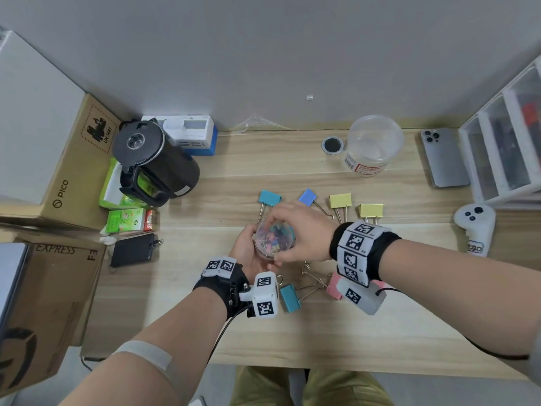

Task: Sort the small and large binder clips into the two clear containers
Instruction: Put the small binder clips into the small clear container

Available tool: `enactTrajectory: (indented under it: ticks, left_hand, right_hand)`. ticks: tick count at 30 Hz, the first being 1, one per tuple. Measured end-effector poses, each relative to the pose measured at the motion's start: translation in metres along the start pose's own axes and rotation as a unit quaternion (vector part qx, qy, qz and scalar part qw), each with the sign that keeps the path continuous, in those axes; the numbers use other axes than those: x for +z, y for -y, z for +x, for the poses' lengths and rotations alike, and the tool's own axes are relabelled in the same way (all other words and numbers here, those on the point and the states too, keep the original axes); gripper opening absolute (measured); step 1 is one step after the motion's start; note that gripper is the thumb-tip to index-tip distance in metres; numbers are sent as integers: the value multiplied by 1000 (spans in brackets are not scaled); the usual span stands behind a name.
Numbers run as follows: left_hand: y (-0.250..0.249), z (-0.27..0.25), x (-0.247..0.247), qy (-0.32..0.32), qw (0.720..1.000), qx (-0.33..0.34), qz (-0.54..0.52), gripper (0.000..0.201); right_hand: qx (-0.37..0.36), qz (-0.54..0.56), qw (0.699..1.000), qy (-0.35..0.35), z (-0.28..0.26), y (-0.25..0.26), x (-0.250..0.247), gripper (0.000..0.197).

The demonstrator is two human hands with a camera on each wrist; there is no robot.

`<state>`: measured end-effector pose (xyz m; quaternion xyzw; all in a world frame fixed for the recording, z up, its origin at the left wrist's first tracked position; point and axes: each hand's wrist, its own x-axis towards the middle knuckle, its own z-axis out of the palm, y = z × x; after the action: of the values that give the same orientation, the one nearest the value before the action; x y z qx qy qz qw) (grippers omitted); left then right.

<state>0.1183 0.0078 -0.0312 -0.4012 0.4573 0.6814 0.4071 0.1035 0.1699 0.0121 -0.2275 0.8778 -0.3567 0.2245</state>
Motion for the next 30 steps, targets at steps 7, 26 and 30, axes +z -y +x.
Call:
enactTrajectory:
  ticks: [7, 26, 30]
  left_hand:
    - [4, 2, 2, 11, 999, 1, 32, 41]
    - [-2, 1, 27, 58, 998, 25, -2, 28]
    - [-8, 4, 33, 53, 998, 35, 12, 31]
  right_hand:
    - [60, -226, 972, -15, 0, 20, 3, 64]
    - [178, -186, 966, -18, -7, 22, -3, 53]
    - [211, -165, 963, -21, -4, 9, -6, 61]
